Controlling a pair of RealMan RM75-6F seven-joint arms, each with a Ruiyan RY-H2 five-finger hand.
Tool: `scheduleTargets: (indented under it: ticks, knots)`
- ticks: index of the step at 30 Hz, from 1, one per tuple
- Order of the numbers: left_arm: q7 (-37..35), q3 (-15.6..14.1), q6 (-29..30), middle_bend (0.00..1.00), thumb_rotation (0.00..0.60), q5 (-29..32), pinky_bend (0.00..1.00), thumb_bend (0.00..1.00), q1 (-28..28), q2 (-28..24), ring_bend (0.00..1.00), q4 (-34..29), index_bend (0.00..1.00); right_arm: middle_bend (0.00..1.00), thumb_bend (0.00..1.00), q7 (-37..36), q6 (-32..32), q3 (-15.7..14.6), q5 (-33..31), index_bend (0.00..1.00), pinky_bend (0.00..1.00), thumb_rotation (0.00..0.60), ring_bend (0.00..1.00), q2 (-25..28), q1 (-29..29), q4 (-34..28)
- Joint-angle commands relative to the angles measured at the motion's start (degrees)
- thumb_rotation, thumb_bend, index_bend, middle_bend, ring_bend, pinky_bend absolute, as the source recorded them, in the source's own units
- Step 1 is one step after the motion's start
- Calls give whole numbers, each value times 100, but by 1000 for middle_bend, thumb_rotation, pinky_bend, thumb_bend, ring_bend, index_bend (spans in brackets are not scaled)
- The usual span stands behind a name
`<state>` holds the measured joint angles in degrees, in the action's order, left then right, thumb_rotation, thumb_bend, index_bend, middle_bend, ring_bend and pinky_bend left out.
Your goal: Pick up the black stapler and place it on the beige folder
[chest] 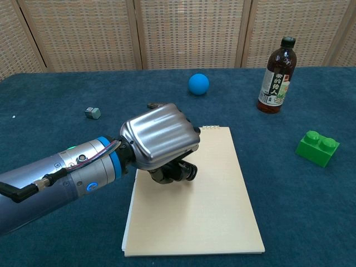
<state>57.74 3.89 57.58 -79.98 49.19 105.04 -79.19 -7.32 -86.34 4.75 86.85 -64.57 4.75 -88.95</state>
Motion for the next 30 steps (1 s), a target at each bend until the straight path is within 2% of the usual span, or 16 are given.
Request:
scheduleTargets:
  ticks: [1,7,10,17,23,25,30]
  knots:
    - [32,-35,78,226,600,-63,282,185,-27,43,265,100,557,0,135,0,-6,-1,5,147,0,600,0,0,-2,-7]
    - [84,-31,163,154,600,-57,231,147,-84,125,204,272,465,0,136,-5,-3,-1,3,148,0,600,0,3,-2,-12]
    - [85,-25,255,148,600,-129,230,134,-101,160,199,341,459,0,135,-3,0,-4,5,149,0,600,0,6,-2,-12]
    - [-430,78,788,42,600,-447,162,133,-252,82,106,203,318,0,135,8,4,-7,12,149,0,600,0,2,2,1]
    - [-989,197,1602,9,600,-711,102,133,-685,-781,58,-866,255,0,135,51,-2,-4,7,148,0,600,0,-7,1,8]
    - [-1054,161,1768,0,600,-775,87,131,-815,-1009,35,-1069,228,0,135,87,-5,-9,17,148,0,600,0,-16,1,2]
    - [-1262,-128,2464,0,600,-792,47,125,-1538,-1885,6,-1717,188,0,135,278,5,-43,66,146,0,600,0,-67,13,-9]
